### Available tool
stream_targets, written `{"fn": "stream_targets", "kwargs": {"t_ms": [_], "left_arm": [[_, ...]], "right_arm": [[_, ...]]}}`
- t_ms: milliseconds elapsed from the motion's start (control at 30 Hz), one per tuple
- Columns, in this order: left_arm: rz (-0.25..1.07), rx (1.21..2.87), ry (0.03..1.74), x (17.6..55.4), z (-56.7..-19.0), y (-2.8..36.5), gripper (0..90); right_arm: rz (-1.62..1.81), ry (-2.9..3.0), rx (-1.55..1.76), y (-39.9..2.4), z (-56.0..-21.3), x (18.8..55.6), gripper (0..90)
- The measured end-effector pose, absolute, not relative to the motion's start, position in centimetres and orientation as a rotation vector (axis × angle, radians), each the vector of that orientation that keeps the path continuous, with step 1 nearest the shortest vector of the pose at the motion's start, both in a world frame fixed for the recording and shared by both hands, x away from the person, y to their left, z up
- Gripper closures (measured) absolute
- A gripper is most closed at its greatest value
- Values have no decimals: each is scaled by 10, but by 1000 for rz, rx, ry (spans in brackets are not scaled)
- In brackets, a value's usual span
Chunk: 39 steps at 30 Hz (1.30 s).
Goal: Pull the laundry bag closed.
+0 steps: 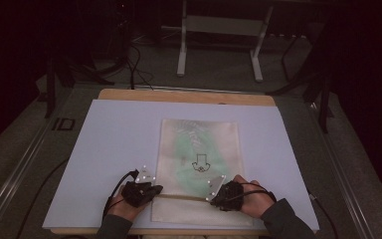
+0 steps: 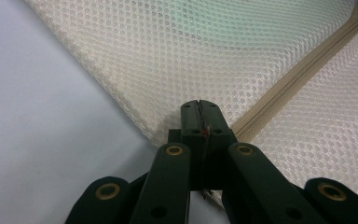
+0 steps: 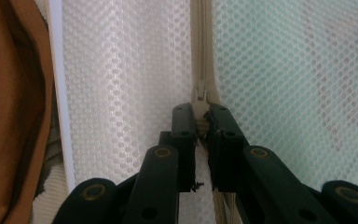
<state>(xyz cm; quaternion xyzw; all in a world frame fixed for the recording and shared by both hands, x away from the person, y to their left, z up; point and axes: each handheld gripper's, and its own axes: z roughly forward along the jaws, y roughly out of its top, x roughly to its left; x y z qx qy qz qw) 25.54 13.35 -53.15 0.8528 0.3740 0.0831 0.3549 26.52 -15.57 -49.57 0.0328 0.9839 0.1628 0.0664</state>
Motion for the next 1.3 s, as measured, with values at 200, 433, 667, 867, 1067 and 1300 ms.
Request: {"fn": "stream_targets", "kwargs": {"t_ms": [200,433,667,867,1067,1300], "left_arm": [[210,2201,966,256,-532,134,894],[212,2202,967,256,-532,134,894],[208,2201,967,256,-532,134,894],[210,2202,967,256,-532,134,894],[214,2208,966,256,-531,133,894],[215,2209,965,256,-531,133,894]], "right_arm": [[488,2965,106,-160,-495,265,825],[497,2965,116,-164,-494,265,825],[502,2966,114,-164,-494,265,825],[502,2969,120,-167,-494,266,825],[513,2967,139,-174,-493,266,825],[507,2968,153,-178,-493,266,825]]}}
